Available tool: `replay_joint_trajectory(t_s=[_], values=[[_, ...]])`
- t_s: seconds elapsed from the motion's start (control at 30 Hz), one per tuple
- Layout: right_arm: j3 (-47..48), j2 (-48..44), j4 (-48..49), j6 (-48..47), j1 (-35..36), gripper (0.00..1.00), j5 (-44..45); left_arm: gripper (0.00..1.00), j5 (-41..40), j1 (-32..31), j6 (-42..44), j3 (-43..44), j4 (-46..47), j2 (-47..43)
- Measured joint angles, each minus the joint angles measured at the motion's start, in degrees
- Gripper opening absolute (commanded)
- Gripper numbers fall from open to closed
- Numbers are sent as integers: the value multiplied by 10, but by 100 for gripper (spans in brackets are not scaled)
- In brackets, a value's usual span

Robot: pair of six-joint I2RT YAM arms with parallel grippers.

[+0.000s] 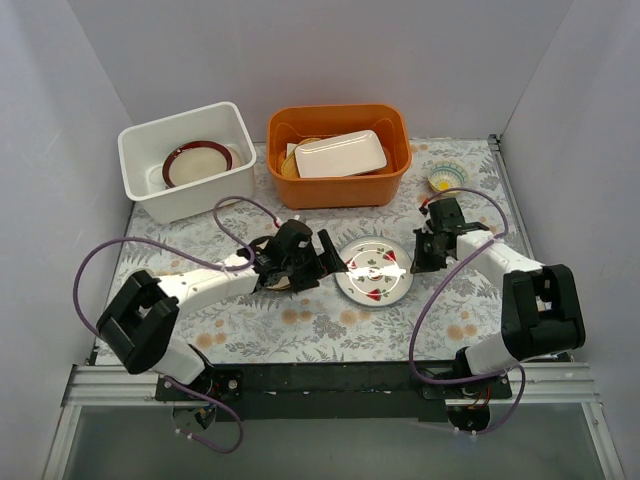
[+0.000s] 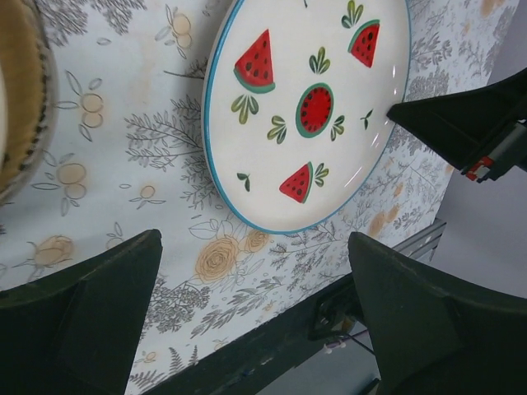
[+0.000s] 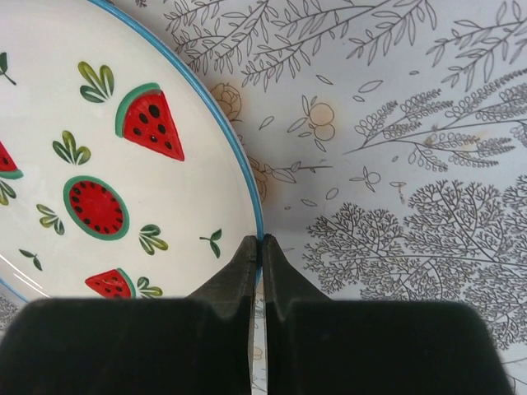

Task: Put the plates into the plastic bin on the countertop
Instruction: Pick up the plate at the center of the board.

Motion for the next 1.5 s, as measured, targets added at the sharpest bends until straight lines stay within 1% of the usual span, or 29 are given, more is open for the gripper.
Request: replay_joint_trajectory(t_s=[0.23, 0.33, 0.4, 0.6, 0.7, 0.73, 0.8, 0.83, 0.87, 0.93, 0.97, 1.13, 1.37, 1.4, 1.47, 1.5], values=[[-1, -22, -18, -15, -31, 1, -22, 92, -29, -69, -58, 0, 47, 77], [-4, -23, -19, -22, -42, 1, -30, 88, -40, -86, -80, 0, 63, 113], [-13, -23, -19, -26, -46, 1, -33, 83, -48, -92, -92, 2, 83, 118], [-27, -23, -20, -29, -49, 1, -42, 74, -60, -95, -117, 11, 120, 148], [-28, -23, -15, -30, -50, 1, -44, 66, -64, -96, -124, 25, 135, 168], [-28, -23, -14, -30, -50, 1, -43, 60, -64, -96, -125, 29, 142, 175], [-28, -23, -12, -31, -52, 1, -40, 43, -64, -96, -130, 32, 143, 181], [-28, -23, -10, -33, -54, 1, -37, 33, -66, -96, -132, 32, 143, 185], [-28, -23, -9, -34, -56, 1, -33, 20, -67, -95, -134, 33, 144, 190], [-28, -23, -5, -38, -60, 1, -25, 9, -71, -95, -136, 31, 144, 198], [-28, -22, -3, -39, -62, 1, -23, 0, -73, -94, -138, 29, 146, 202], [-28, -23, 0, -43, -64, 1, -12, 0, -73, -91, -153, 28, 161, 207], [-28, -22, 0, -42, -64, 2, -12, 0, -74, -91, -151, 28, 161, 206], [-28, -22, 0, -42, -65, 4, -12, 0, -75, -91, -150, 28, 160, 205], [-28, -21, 1, -42, -67, 14, -17, 0, -76, -92, -148, 28, 155, 202], [-28, -19, 3, -42, -69, 15, -22, 0, -77, -93, -147, 28, 151, 199]])
